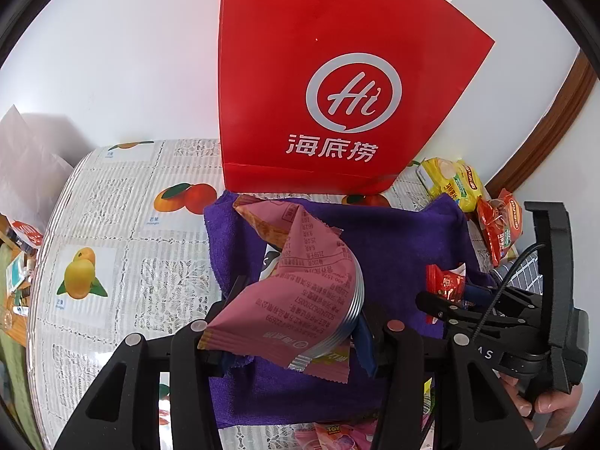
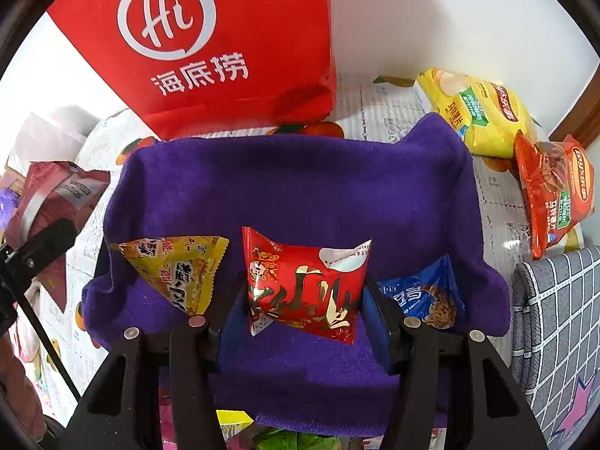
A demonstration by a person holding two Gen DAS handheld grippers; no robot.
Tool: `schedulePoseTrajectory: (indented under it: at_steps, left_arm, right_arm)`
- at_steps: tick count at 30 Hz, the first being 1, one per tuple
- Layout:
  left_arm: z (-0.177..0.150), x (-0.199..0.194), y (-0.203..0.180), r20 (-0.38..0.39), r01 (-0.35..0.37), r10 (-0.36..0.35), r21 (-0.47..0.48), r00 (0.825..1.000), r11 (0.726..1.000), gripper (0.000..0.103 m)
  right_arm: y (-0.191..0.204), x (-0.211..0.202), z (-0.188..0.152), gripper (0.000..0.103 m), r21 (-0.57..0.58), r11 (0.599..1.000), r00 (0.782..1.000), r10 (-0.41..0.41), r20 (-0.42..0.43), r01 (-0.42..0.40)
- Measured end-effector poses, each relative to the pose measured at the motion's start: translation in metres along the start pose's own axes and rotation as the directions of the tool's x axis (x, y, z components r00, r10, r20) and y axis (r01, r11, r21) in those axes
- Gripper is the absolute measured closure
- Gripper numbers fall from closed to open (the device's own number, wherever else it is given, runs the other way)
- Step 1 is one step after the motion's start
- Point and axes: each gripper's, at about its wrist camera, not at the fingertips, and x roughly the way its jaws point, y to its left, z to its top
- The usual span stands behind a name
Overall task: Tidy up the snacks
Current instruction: 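Lower the red bag between the yellow and blue packets with the right tool, then open the right tool to release the red bag on the towel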
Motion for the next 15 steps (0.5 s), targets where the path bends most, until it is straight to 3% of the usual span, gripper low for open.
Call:
schedulePoseTrajectory:
  at_steps: [15]
  left_arm:
    - [0.0005,-0.0003,0.0001,-0.001,-0.001,0.001,0.000,1.000,1.000,0.056]
  right_arm:
    - [0.0029,0.0093,-0.0018,0.041,-0.020,1.000,1.000,-0.017,-0.025,0.017]
